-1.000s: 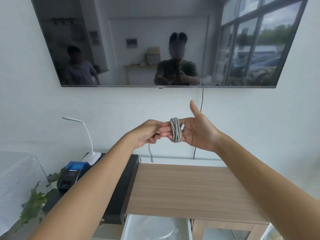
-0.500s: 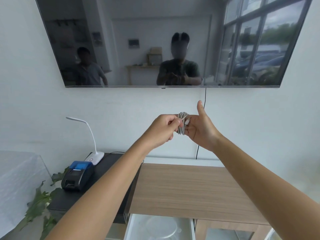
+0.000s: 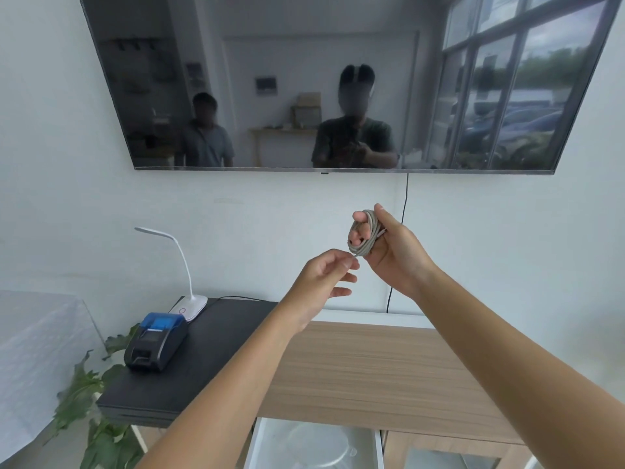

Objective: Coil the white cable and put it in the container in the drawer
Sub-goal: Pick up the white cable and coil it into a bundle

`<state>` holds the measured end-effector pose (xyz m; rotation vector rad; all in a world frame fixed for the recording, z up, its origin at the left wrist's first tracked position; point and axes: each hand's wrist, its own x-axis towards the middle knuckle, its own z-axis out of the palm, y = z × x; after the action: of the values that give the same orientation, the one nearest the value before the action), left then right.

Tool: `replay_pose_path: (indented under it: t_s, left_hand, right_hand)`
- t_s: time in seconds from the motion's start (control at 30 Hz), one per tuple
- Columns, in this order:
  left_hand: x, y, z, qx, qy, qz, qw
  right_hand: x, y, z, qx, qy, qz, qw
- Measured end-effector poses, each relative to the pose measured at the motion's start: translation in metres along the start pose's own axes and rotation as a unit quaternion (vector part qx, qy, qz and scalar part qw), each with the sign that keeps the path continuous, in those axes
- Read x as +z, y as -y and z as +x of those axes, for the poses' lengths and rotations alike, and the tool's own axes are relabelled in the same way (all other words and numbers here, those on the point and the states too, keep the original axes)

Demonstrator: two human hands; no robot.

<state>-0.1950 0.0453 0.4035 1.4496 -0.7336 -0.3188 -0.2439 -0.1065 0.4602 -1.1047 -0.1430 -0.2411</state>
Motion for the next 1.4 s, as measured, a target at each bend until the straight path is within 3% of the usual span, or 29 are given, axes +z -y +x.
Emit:
replay_pose_path:
  t_s: [0.13, 0.23, 0.33, 0.53, 0.67, 0.8, 1.17, 1.3, 1.4]
  left_hand:
    - [0.011, -0.009, 0.002, -0.043, -0.047, -0.142, 0.988]
    - [0.018, -0.016, 0.005, -0.058, -0.088, -0.149, 0.983]
    - [0.020, -0.021, 0.003, -0.058, -0.080, -0.170, 0.980]
    - [0.021, -0.013, 0.001, 0.008, -0.102, -0.049, 0.994]
    - [0.020, -0.007, -0.002, 0.020, -0.105, 0.033, 0.994]
    - [0.020, -0.002, -0.003, 0.015, -0.109, 0.079, 0.991]
    - [0.016, 0.000, -0.003, 0.009, -0.129, 0.091, 0.987]
    - [0.018, 0.001, 0.000, 0.012, -0.128, 0.069, 0.989]
    - [0.014, 0.000, 0.000, 0.034, -0.140, 0.098, 0.985]
  right_hand:
    - [0.005, -0.003, -0.001, 0.004, -0.003, -0.005, 1.000]
    - [0.011, -0.010, -0.001, 0.018, 0.014, -0.015, 1.000]
    - [0.012, -0.011, 0.000, 0.023, 0.032, -0.039, 0.998]
    - [0.013, -0.010, -0.002, 0.023, 0.004, -0.088, 0.996]
    - [0.014, -0.013, 0.000, 0.031, -0.064, -0.138, 0.988]
    - [0.014, -0.012, 0.002, 0.059, -0.062, -0.162, 0.983]
    - [0.015, 0.004, -0.005, 0.089, 0.081, -0.178, 0.977]
    - [0.020, 0.006, -0.005, 0.097, 0.077, -0.174, 0.977]
    - [0.016, 0.004, -0.003, 0.070, 0.004, -0.316, 0.946]
